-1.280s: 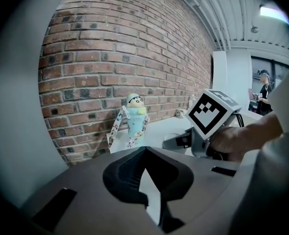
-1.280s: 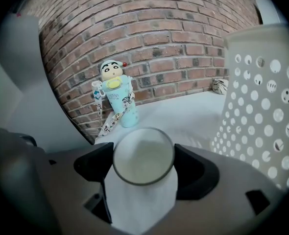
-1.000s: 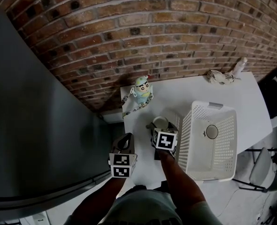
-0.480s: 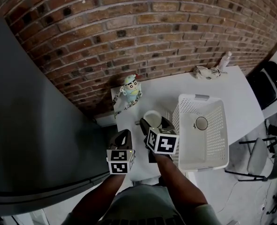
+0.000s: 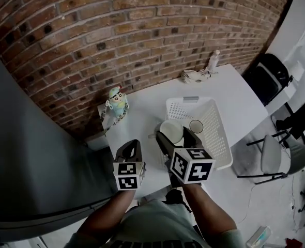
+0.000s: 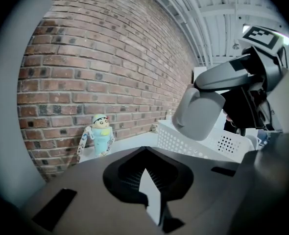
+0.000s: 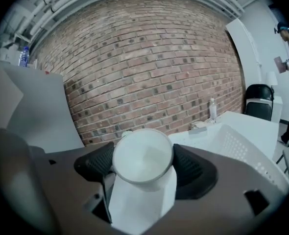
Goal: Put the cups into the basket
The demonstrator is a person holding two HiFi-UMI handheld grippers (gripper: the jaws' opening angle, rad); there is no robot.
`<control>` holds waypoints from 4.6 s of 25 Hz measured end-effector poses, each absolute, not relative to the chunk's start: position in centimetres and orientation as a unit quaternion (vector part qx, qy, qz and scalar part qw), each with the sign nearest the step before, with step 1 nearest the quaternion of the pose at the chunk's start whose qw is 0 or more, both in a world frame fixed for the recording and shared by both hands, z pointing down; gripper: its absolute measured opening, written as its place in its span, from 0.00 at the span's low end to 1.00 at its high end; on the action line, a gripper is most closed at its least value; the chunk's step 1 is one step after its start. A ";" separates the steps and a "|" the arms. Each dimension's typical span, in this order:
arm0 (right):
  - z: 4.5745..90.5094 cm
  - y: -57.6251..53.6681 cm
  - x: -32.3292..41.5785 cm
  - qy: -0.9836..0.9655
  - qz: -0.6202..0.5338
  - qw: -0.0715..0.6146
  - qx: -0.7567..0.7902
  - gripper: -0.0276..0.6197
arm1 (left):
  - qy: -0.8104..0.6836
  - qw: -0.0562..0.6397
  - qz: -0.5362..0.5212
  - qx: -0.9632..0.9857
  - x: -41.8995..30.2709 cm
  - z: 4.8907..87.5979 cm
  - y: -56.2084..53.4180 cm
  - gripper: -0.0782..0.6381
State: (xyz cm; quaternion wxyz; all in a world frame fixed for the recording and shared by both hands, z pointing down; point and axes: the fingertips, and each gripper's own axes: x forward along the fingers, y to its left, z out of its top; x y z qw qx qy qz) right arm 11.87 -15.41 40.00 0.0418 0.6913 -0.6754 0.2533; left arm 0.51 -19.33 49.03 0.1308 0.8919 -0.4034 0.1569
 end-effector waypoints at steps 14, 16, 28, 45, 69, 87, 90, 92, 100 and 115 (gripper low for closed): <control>46.9 -11.5 21.7 -0.695 0.279 0.154 0.644 0.63 | -0.384 0.111 0.179 0.899 7.5 50.6 -18.5 0.12; 48.8 -12.1 21.5 -0.716 0.293 0.187 0.605 0.63 | -0.387 0.111 0.182 0.897 8.2 51.0 -18.7 0.12; 57.9 -12.8 20.2 -0.767 0.308 0.356 0.436 0.63 | -0.418 0.131 0.194 0.878 9.6 53.3 -19.5 0.12; 63.9 -12.3 20.1 -0.803 0.243 0.416 0.351 0.63 | -0.418 0.151 0.206 0.872 9.9 55.4 -19.5 0.12; 46.8 -12.4 19.5 -0.804 0.123 0.312 0.491 0.31 | -0.375 0.087 0.159 0.909 8.6 47.9 -16.8 0.12; 44.6 -3.6 1.1 -0.787 0.158 0.161 0.574 0.07 | -0.399 0.094 0.126 0.903 -6.4 44.9 -9.7 0.12; 46.1 -2.8 -0.7 -0.788 0.164 0.161 0.572 0.06 | -0.411 0.100 0.128 0.897 -8.9 45.7 -8.7 0.12; 47.0 -2.4 -1.7 -0.788 0.170 0.163 0.569 0.06 | -0.420 0.105 0.128 0.892 -10.4 46.1 -8.3 0.12; 48.7 -2.3 -3.2 -0.788 0.167 0.177 0.566 0.06 | -0.420 0.110 0.130 0.892 -11.8 46.6 -7.2 0.12; 49.8 -1.6 -4.4 -0.792 0.166 0.193 0.555 0.06 | -0.403 0.114 0.130 0.899 -11.1 47.0 -6.7 0.12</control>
